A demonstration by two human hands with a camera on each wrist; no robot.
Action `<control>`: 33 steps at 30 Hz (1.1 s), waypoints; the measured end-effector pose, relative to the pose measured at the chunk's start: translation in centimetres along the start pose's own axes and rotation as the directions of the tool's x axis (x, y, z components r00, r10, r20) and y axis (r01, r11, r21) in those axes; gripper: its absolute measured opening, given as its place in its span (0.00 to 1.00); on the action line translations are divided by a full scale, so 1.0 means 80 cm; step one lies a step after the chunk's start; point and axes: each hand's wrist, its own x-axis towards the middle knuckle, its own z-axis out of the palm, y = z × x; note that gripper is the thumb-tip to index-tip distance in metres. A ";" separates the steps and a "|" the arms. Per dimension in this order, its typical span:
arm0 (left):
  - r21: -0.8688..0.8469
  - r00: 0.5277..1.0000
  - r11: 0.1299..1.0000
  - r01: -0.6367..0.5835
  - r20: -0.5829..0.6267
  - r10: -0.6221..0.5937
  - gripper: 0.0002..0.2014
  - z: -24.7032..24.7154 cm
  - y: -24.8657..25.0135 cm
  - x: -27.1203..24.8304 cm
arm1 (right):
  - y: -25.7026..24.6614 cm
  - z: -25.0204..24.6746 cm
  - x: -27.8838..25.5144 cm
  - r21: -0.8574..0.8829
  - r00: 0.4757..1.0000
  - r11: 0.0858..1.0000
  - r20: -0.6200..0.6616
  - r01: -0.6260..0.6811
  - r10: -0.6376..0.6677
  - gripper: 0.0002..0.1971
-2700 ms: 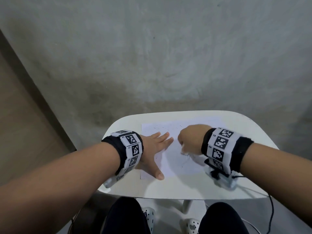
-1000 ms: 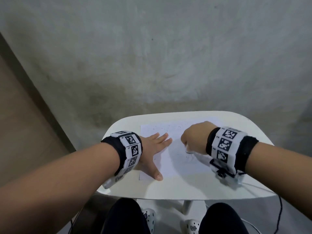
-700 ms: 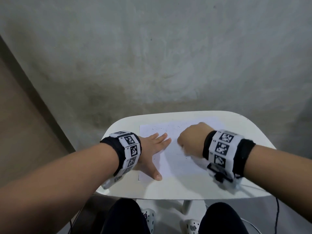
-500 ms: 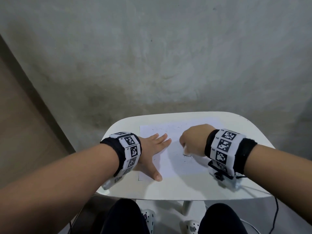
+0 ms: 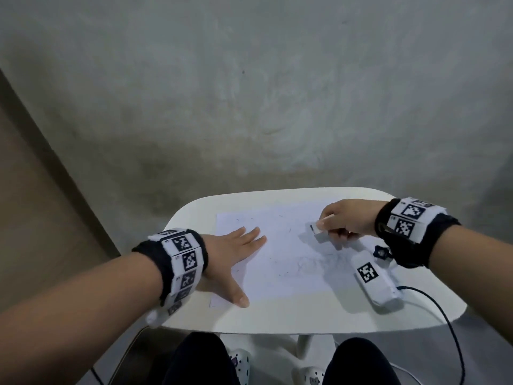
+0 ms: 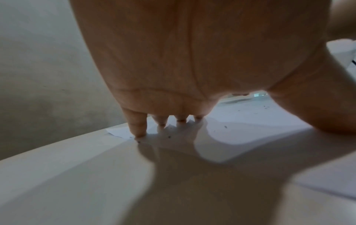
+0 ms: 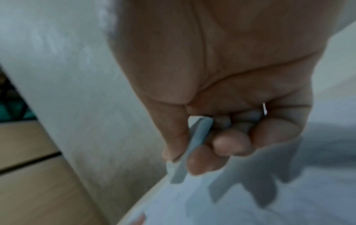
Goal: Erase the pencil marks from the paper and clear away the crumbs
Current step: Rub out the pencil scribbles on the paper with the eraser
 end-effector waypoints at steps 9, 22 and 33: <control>-0.031 0.994 0.999 -0.035 -0.103 0.032 0.63 -0.043 0.029 0.018 | 0.007 0.018 -0.001 -0.114 0.999 0.993 -0.022 0.033 -0.036 0.08; -0.059 0.997 0.997 -0.052 -0.051 0.049 0.66 -0.034 0.023 0.037 | -0.079 0.065 -0.008 -0.642 0.959 0.737 -0.009 0.211 -0.282 0.11; -0.020 0.996 1.000 -0.005 -0.092 0.003 0.66 -0.036 0.031 0.031 | -0.102 0.088 -0.019 -0.746 0.968 0.622 0.136 0.240 -0.211 0.16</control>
